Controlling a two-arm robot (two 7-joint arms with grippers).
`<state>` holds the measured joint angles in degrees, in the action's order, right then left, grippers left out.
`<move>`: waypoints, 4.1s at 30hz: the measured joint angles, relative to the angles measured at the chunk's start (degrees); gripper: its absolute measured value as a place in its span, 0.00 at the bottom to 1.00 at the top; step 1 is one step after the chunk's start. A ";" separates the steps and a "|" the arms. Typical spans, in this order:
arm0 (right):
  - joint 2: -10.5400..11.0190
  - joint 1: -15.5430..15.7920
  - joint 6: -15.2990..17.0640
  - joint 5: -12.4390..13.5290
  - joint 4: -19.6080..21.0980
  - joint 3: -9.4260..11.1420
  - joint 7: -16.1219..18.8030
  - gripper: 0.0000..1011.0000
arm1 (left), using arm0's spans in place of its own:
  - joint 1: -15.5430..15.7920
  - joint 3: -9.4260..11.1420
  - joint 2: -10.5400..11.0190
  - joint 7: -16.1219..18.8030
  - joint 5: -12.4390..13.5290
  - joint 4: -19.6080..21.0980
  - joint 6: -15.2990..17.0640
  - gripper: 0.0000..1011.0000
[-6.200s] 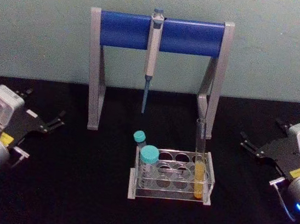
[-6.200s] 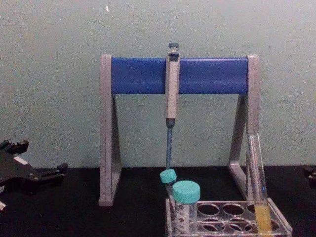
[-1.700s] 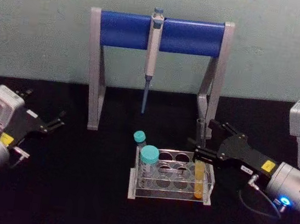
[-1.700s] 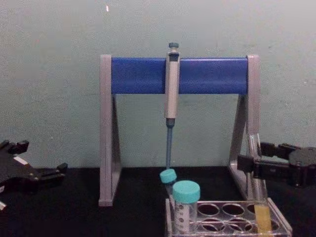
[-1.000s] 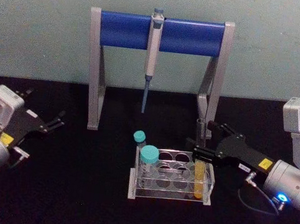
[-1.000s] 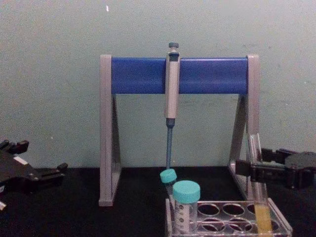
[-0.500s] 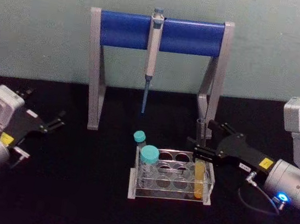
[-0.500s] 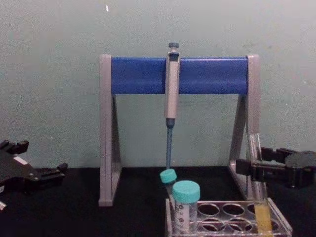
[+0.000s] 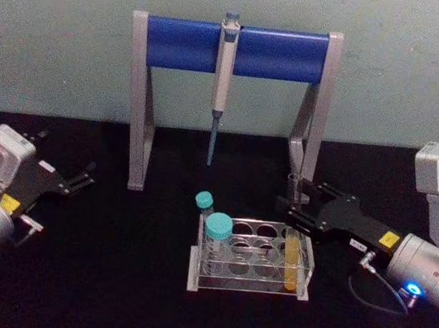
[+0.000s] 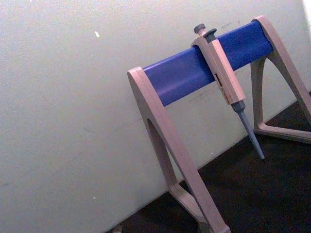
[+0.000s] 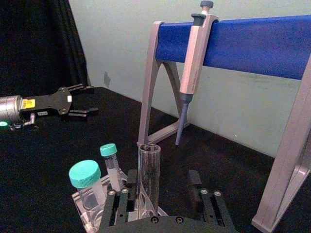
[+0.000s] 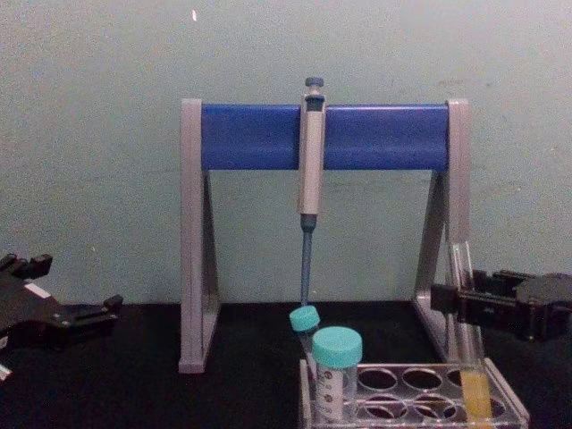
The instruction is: Pick up the test tube from the test tube rack, shake it, then place it back into the test tube rack.
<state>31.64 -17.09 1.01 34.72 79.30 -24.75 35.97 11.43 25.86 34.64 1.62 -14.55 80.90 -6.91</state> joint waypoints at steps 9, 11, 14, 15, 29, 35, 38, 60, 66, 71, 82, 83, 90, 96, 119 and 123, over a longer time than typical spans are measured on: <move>0.00 0.03 0.00 0.00 0.03 0.00 0.00 0.41 | 0.00 0.00 0.00 0.00 0.00 0.00 0.00 0.99; 0.00 0.03 0.00 0.00 0.03 0.00 0.00 0.33 | 0.00 0.00 0.00 0.00 0.00 0.00 0.00 0.99; 0.00 0.03 0.00 0.01 0.04 0.00 0.01 0.27 | 0.00 0.00 0.00 0.00 0.00 0.00 0.00 0.99; 0.00 0.03 0.00 0.03 0.05 0.00 0.02 0.24 | 0.00 0.00 0.00 0.00 0.00 0.00 0.00 0.99; 0.00 0.03 0.00 0.03 0.04 0.00 0.01 0.24 | 0.00 0.00 0.00 0.00 0.00 0.00 0.00 0.99; 0.00 0.02 0.00 0.02 0.03 0.00 0.00 0.23 | 0.00 0.00 0.00 0.00 0.00 0.00 0.00 0.99; 0.00 0.02 0.00 0.01 0.03 0.00 0.00 0.24 | 0.01 0.00 0.00 0.00 0.00 0.00 0.00 0.99; 1.40 1.43 -10.00 -2.78 2.69 0.06 4.39 0.23 | 0.00 0.00 0.00 0.00 0.00 0.00 0.00 0.99; 1.39 2.03 -13.17 -2.73 2.92 0.61 6.06 0.23 | 0.00 0.00 0.00 0.00 0.00 0.00 0.00 0.99; 1.32 2.31 -14.45 -2.32 2.88 0.95 6.98 0.23 | 0.00 0.00 0.00 0.00 0.00 0.00 0.00 0.99; 1.31 2.81 -16.24 -1.48 3.62 2.06 7.87 0.23 | 0.01 0.00 0.00 0.00 0.00 0.00 0.00 0.99; 1.31 2.82 -16.24 -1.41 3.74 2.18 7.83 0.23 | 0.00 0.00 0.00 0.00 0.00 0.00 0.00 0.99; 1.10 2.65 -15.94 -0.69 4.54 3.03 7.09 0.23 | 0.00 0.00 0.00 0.00 0.00 0.00 0.00 0.99; 0.31 1.87 -14.89 0.53 4.53 3.97 6.09 0.23 | 0.00 0.00 0.00 0.00 0.00 0.00 0.00 0.99; -2.89 -2.58 -12.53 1.59 0.85 2.62 6.05 0.23 | 0.00 0.00 0.00 0.00 0.00 0.00 0.00 0.99; -3.18 -3.37 -12.34 1.56 0.54 1.70 7.02 0.23 | 0.00 0.00 0.00 0.00 0.00 0.00 0.00 0.99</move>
<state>28.46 -20.47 -11.33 36.28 79.85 -23.05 42.99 11.43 25.86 34.64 1.62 -14.55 80.90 -6.91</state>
